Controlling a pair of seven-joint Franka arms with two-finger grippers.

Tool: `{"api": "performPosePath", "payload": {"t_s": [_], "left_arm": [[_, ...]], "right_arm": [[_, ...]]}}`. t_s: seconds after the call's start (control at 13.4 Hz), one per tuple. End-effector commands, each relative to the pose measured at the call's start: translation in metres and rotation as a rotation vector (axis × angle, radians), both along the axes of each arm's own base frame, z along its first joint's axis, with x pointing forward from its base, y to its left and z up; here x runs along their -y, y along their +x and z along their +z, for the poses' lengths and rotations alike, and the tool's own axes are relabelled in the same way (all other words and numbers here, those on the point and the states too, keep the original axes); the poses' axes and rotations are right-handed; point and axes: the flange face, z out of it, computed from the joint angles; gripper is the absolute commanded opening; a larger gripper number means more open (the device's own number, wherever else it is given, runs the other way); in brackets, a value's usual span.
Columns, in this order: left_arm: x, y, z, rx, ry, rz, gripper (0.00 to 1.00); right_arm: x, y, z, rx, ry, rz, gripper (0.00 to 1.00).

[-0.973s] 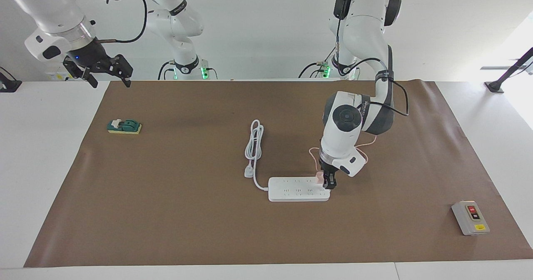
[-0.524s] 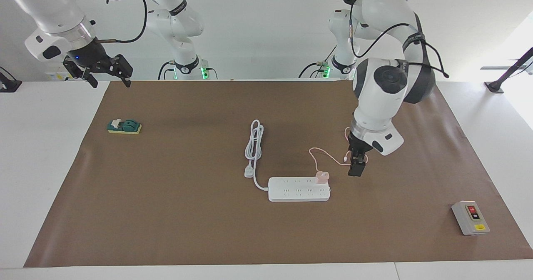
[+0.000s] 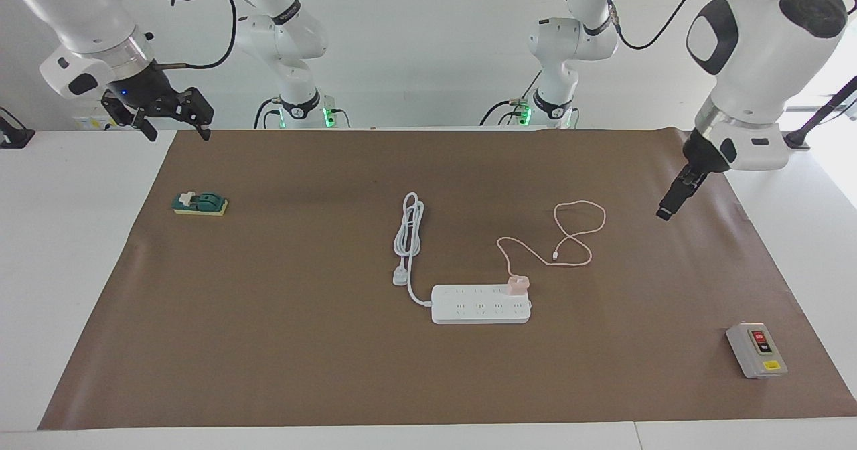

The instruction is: Plug charger into power strip

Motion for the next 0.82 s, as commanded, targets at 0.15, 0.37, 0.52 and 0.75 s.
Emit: {"api": "performPosePath", "payload": {"t_s": [0.15, 0.37, 0.52, 0.75], "left_arm": [[-0.034, -0.048, 0.059, 0.001, 0.011, -0.297, 1.00], [-0.031, -0.083, 0.080, 0.019, 0.008, -0.377, 1.00], [-0.008, -0.090, 0.067, -0.021, 0.006, -0.487, 1.00], [0.006, -0.102, 0.058, -0.120, -0.011, -0.577, 1.00]], "right_arm": [[0.001, -0.006, 0.002, 0.001, -0.015, 0.009, 1.00], [0.002, -0.006, 0.002, 0.001, -0.015, 0.007, 1.00], [0.001, -0.006, 0.002, 0.001, -0.015, 0.009, 1.00], [0.002, -0.006, 0.002, 0.001, -0.015, 0.008, 1.00]]}}
